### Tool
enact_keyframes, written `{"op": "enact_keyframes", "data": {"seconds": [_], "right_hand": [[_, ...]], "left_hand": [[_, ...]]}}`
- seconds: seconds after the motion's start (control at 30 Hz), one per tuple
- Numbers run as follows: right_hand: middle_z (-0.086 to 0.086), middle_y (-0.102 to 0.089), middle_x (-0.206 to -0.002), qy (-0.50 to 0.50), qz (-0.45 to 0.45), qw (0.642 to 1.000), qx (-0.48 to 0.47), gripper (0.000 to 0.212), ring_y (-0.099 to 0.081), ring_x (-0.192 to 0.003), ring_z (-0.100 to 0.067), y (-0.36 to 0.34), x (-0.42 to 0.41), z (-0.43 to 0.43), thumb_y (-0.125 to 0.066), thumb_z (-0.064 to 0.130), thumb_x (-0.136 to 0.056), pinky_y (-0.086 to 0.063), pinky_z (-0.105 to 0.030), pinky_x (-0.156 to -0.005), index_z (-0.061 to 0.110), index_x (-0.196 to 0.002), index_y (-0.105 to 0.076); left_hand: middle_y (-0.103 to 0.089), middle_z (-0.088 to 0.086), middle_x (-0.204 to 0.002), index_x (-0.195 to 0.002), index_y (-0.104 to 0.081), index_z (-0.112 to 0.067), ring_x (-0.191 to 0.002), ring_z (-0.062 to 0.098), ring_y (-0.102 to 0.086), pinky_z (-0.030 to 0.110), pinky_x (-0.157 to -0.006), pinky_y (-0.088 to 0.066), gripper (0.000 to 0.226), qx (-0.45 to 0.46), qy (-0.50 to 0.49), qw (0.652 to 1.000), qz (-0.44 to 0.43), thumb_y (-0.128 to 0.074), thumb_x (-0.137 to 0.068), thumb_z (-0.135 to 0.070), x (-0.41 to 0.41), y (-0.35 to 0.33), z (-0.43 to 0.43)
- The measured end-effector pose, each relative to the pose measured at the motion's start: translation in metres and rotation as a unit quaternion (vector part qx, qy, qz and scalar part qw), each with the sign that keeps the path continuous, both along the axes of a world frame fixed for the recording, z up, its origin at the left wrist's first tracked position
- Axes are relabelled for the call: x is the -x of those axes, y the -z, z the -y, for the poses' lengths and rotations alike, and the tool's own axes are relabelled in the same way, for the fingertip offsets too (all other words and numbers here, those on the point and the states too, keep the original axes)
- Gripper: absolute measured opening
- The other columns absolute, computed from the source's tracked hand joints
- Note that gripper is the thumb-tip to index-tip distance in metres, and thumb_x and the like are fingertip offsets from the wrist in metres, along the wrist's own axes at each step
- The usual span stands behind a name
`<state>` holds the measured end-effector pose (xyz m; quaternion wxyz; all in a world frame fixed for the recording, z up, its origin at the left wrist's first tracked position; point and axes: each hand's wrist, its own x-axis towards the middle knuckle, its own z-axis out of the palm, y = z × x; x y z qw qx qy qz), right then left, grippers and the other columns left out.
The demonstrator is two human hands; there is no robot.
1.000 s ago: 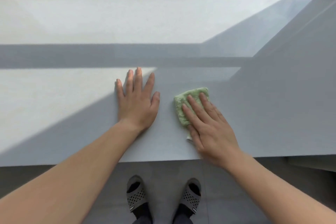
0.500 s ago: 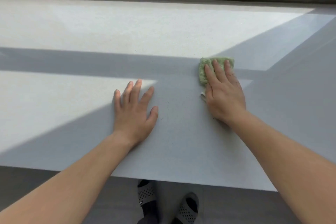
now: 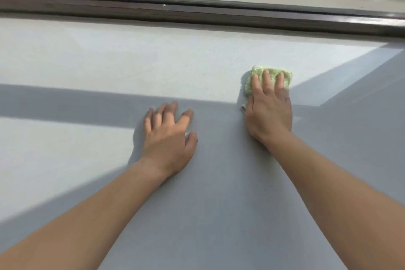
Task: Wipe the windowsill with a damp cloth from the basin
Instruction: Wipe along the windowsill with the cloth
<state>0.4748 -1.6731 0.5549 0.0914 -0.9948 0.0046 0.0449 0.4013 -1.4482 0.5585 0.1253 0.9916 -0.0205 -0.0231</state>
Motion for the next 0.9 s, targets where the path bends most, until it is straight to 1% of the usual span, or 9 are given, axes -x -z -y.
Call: {"op": "enact_keyframes", "data": {"seconds": [0.07,0.17,0.27,0.4,0.57,0.63,0.73,0.8,0.9], "right_hand": [[0.0,-0.001,-0.166,-0.081,0.006,0.997,-0.007,0.064,0.01,-0.152,-0.029,0.0,0.011,-0.026,-0.031,0.039,-0.098,-0.004,-0.043,-0.123,0.024,-0.157,-0.012],[0.006,-0.005,-0.166,-0.213,-0.008,0.977,-0.009,0.066,0.006,-0.152,-0.022,-0.002,0.014,-0.019,-0.019,0.043,-0.092,-0.005,-0.038,-0.122,0.027,-0.156,-0.017],[0.009,-0.01,-0.165,-0.145,0.005,0.989,-0.025,0.062,0.001,-0.153,-0.02,0.002,-0.031,0.015,-0.022,0.043,-0.094,-0.012,-0.04,-0.122,0.031,-0.155,-0.022],[0.004,-0.003,-0.166,0.027,0.008,0.999,-0.032,0.06,0.008,-0.152,-0.024,0.004,-0.07,-0.004,-0.036,0.035,-0.1,-0.005,-0.042,-0.123,0.029,-0.156,-0.016],[0.005,-0.011,-0.165,-0.191,0.024,0.981,-0.015,0.064,0.002,-0.153,-0.023,0.002,-0.054,-0.026,-0.04,0.038,-0.096,-0.005,-0.036,-0.121,0.026,-0.156,-0.022],[0.009,-0.009,-0.165,-0.194,0.009,0.981,-0.011,0.062,0.003,-0.153,-0.019,0.001,-0.083,0.0,-0.037,0.038,-0.097,-0.004,-0.034,-0.122,0.029,-0.156,-0.02],[0.004,-0.011,-0.166,-0.037,0.018,0.999,-0.025,0.057,0.0,-0.153,-0.025,0.002,-0.125,0.017,-0.037,0.034,-0.101,-0.01,-0.041,-0.122,0.029,-0.155,-0.02],[-0.001,-0.011,-0.165,0.015,0.034,0.999,-0.018,0.061,0.001,-0.152,-0.031,0.005,-0.136,-0.007,-0.041,0.036,-0.099,-0.009,-0.044,-0.122,0.025,-0.155,-0.02],[-0.002,-0.012,-0.165,-0.107,0.039,0.993,-0.017,0.061,0.001,-0.152,-0.031,0.005,-0.139,-0.051,-0.042,0.037,-0.098,-0.009,-0.045,-0.122,0.023,-0.155,-0.021]], "left_hand": [[-0.044,0.014,-0.143,-0.13,-0.057,-0.022,-0.136,0.033,-0.033,0.044,-0.119,-0.008,0.052,0.021,-0.01,1.0,0.01,-0.038,-0.085,-0.04,-0.02,-0.003,-0.002],[-0.021,0.009,-0.161,-0.145,-0.042,-0.024,-0.151,0.024,-0.009,0.04,-0.122,0.003,0.058,0.02,0.002,1.0,0.003,-0.034,-0.089,-0.038,-0.06,0.002,-0.002],[0.004,0.005,-0.167,-0.156,-0.019,-0.029,-0.153,0.023,0.011,0.044,-0.121,0.01,0.059,-0.019,-0.007,0.999,-0.034,-0.031,-0.099,-0.039,-0.094,0.013,0.002],[-0.002,0.006,-0.167,-0.156,-0.018,-0.03,-0.153,0.026,0.006,0.049,-0.121,0.006,0.067,-0.042,-0.018,0.999,-0.027,-0.02,-0.091,-0.044,-0.099,0.017,0.008],[-0.024,0.015,-0.159,-0.143,-0.043,-0.022,-0.148,0.033,-0.011,0.051,-0.121,-0.003,0.063,0.008,-0.022,0.999,-0.023,-0.032,-0.084,-0.041,-0.11,0.006,0.007],[-0.025,0.016,-0.157,-0.139,-0.046,-0.018,-0.146,0.031,-0.013,0.048,-0.121,-0.002,0.059,0.05,-0.023,0.998,-0.014,-0.032,-0.085,-0.039,-0.117,0.005,0.01],[0.002,0.005,-0.167,-0.155,-0.017,-0.033,-0.152,0.025,0.011,0.05,-0.12,0.013,0.066,0.021,-0.007,0.999,-0.042,-0.019,-0.091,-0.045,-0.119,0.011,0.018],[0.012,0.003,-0.167,-0.156,-0.003,-0.036,-0.151,0.026,0.019,0.055,-0.118,0.015,0.065,-0.019,0.003,0.999,-0.043,-0.013,-0.093,-0.047,-0.119,0.017,0.021],[0.014,0.004,-0.166,-0.157,0.0,-0.035,-0.15,0.027,0.02,0.057,-0.117,0.014,0.065,-0.03,0.003,0.999,-0.04,-0.015,-0.095,-0.047,-0.12,0.018,0.023]]}}
